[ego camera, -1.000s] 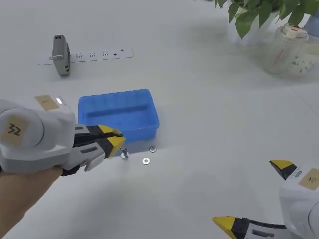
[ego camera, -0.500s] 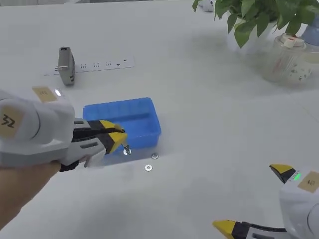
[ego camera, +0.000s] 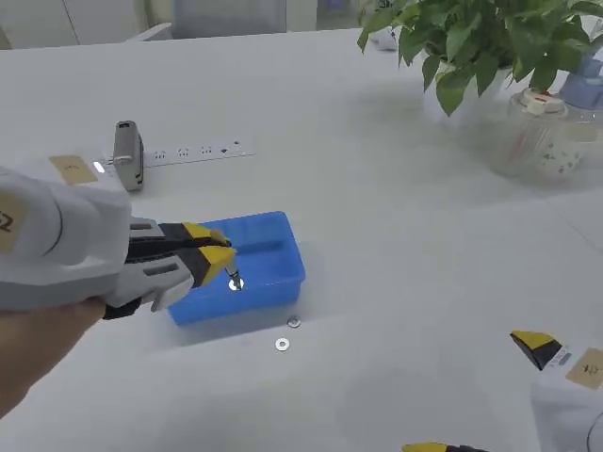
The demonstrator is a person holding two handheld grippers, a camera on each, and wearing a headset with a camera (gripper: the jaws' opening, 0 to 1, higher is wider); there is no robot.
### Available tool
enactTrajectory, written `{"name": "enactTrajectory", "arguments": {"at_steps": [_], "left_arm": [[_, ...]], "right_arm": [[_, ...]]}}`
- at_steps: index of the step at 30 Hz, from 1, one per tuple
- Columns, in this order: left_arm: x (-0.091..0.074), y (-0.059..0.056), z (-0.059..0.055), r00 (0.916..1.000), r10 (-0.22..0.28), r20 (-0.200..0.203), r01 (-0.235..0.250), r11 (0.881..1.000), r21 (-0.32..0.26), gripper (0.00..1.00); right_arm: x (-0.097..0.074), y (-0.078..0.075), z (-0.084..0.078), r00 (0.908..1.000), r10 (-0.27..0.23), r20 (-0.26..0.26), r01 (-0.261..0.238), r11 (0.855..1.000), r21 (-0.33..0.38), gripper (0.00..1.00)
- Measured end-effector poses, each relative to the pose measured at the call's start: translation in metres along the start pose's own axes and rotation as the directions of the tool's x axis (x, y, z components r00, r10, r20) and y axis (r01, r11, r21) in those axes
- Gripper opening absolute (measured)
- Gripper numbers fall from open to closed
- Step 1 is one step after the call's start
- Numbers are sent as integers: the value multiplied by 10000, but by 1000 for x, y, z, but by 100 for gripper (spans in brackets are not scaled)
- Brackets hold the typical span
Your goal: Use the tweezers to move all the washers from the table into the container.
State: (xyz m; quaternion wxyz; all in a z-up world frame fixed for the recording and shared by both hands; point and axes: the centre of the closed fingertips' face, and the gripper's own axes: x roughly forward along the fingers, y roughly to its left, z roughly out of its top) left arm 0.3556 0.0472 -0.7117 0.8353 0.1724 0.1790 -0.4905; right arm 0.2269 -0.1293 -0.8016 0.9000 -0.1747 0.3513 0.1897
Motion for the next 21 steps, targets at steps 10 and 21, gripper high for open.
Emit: {"name": "enactTrajectory", "arguments": {"at_steps": [10, 21], "left_arm": [[14, 14, -5, 10000, 29, -74, -29, 10000, -49, 0], [37, 26, -31, 9985, -64, -542, 42, 9992, -398, 0]], "right_arm": [[2, 0, -5, 9997, 10, -230, -12, 10000, -68, 90], [3, 0, -7, 9993, -1, -373, -2, 10000, -83, 90]]}}
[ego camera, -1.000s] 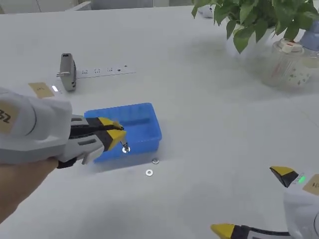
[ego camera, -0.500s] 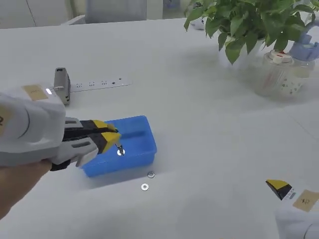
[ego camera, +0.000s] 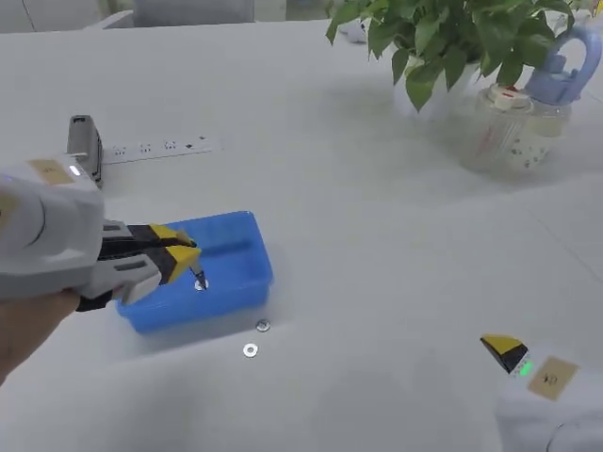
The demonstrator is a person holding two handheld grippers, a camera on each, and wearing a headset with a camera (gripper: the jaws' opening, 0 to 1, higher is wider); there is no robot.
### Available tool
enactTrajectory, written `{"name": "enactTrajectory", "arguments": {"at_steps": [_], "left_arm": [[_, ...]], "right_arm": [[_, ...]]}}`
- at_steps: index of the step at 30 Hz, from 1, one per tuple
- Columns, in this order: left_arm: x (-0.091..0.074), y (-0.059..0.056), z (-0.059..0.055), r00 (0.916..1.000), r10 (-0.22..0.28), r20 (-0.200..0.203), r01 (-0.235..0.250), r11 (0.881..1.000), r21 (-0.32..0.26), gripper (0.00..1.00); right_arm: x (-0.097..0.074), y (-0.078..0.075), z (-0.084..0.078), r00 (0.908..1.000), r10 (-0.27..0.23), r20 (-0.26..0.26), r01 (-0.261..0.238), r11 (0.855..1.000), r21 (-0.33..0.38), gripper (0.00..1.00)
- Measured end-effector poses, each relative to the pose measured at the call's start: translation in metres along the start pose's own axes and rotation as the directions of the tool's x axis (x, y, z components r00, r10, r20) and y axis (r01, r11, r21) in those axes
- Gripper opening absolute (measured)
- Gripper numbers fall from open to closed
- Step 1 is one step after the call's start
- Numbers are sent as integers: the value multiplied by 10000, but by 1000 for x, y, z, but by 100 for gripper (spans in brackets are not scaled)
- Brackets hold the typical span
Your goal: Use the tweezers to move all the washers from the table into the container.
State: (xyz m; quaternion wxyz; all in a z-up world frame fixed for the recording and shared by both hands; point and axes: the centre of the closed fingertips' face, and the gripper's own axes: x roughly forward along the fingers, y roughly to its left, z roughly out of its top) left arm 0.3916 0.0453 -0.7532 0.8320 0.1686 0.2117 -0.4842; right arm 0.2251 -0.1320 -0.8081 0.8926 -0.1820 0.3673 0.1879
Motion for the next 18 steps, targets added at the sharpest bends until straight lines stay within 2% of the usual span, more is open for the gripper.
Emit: {"name": "enactTrajectory", "arguments": {"at_steps": [9, 18], "left_arm": [[10, 4, -11, 9997, -48, -236, 44, 9999, -166, 0], [11, 1, -15, 9994, -104, -342, 95, 9996, -262, 0]], "right_arm": [[1, 0, -2, 9999, 76, -114, -76, 10000, -35, 90], [1, 0, -1, 9999, 86, -110, -87, 10000, -45, 89]]}}
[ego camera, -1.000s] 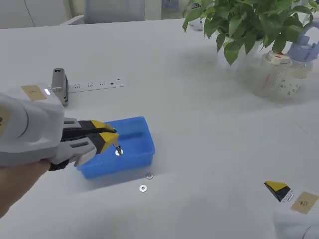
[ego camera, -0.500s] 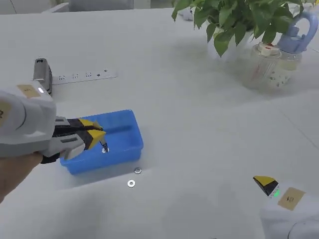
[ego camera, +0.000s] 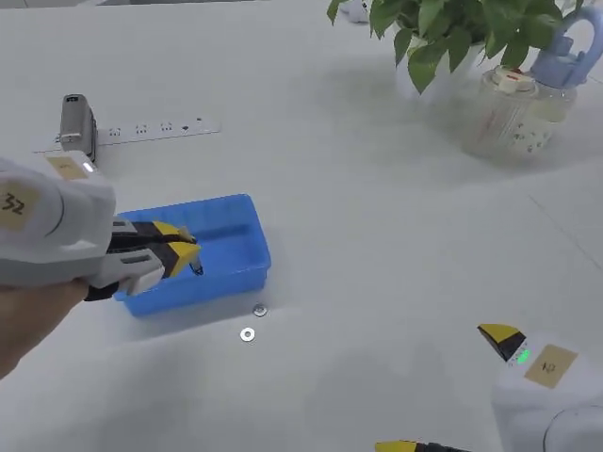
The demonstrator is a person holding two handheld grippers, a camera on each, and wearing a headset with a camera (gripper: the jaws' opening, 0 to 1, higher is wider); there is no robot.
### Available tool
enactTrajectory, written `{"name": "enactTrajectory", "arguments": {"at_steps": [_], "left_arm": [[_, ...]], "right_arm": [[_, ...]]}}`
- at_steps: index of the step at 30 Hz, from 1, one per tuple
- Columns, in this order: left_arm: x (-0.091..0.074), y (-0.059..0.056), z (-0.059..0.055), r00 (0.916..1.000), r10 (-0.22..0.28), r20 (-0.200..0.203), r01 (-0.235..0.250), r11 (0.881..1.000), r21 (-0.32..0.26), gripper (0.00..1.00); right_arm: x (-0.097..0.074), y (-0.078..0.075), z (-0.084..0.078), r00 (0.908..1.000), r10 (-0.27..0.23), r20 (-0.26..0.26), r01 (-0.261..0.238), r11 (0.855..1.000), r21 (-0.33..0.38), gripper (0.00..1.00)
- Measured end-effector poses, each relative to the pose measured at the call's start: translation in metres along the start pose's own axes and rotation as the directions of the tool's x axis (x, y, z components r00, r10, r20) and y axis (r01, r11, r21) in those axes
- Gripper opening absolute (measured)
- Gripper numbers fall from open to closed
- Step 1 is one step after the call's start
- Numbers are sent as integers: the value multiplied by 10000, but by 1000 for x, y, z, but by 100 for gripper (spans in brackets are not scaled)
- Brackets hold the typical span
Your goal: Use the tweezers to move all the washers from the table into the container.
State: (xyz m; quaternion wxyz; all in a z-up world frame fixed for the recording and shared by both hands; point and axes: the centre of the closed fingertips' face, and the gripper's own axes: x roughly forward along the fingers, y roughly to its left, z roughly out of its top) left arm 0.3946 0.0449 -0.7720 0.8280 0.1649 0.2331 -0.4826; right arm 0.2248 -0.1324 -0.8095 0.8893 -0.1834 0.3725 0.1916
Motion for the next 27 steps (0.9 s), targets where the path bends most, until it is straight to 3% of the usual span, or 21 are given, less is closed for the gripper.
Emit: {"name": "enactTrajectory", "arguments": {"at_steps": [7, 14, 27], "left_arm": [[-5, 2, 6, 9997, 218, 125, -218, 9998, -36, 0], [-8, 0, 4, 9997, 219, 53, -218, 9997, -62, 0], [-32, -8, 33, 9963, 453, 730, -455, 9990, 13, 0]], "right_arm": [[0, 0, 0, 10000, -5, 33, 5, 10000, -9, 89], [-1, 0, 1, 10000, -46, 88, 47, 10000, -16, 89], [-2, 0, 2, 9999, -66, 160, 67, 10000, -65, 89]]}}
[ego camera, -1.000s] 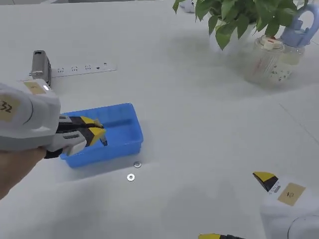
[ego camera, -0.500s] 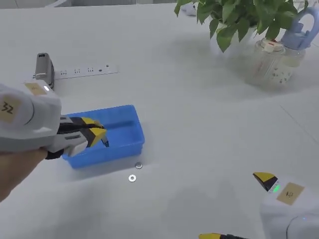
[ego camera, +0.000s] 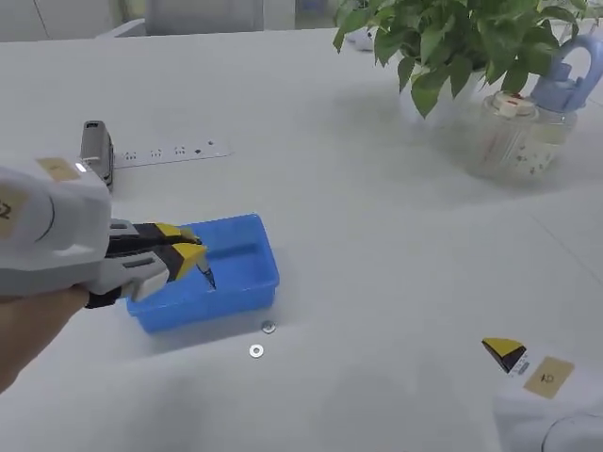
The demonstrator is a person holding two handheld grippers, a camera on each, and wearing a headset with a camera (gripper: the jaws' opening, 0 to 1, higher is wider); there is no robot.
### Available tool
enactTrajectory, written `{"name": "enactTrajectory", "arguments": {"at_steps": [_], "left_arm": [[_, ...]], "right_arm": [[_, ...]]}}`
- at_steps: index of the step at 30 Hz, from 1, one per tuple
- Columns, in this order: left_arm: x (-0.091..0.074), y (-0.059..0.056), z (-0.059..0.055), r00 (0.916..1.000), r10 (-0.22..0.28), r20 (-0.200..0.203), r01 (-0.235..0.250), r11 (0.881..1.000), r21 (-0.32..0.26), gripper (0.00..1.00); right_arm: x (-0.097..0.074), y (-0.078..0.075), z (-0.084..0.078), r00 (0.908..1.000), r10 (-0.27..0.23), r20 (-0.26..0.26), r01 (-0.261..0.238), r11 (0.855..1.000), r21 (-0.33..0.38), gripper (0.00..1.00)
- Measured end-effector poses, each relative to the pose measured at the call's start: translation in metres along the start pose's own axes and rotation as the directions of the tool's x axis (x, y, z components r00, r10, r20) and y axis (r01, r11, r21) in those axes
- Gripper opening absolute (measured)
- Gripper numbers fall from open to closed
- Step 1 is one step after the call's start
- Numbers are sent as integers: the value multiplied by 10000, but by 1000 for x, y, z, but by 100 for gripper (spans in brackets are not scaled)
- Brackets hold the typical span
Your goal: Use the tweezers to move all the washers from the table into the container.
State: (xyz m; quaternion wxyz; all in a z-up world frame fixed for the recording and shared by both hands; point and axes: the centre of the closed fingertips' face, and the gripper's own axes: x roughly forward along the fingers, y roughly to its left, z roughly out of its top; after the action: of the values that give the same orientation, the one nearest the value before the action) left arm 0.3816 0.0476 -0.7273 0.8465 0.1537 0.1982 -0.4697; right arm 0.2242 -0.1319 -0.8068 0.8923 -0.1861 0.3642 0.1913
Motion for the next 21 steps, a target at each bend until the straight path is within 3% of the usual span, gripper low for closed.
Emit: {"name": "enactTrajectory", "arguments": {"at_steps": [12, 21], "left_arm": [[-13, -27, 3, 9995, -322, 51, 322, 9995, 42, 0], [-10, -44, 1, 9984, -553, 127, 555, 9983, -155, 0]], "right_arm": [[0, 1, 0, 10000, -19, 20, 19, 10000, -52, 89], [0, 1, -1, 10000, -26, -7, 26, 9999, -97, 88]]}}
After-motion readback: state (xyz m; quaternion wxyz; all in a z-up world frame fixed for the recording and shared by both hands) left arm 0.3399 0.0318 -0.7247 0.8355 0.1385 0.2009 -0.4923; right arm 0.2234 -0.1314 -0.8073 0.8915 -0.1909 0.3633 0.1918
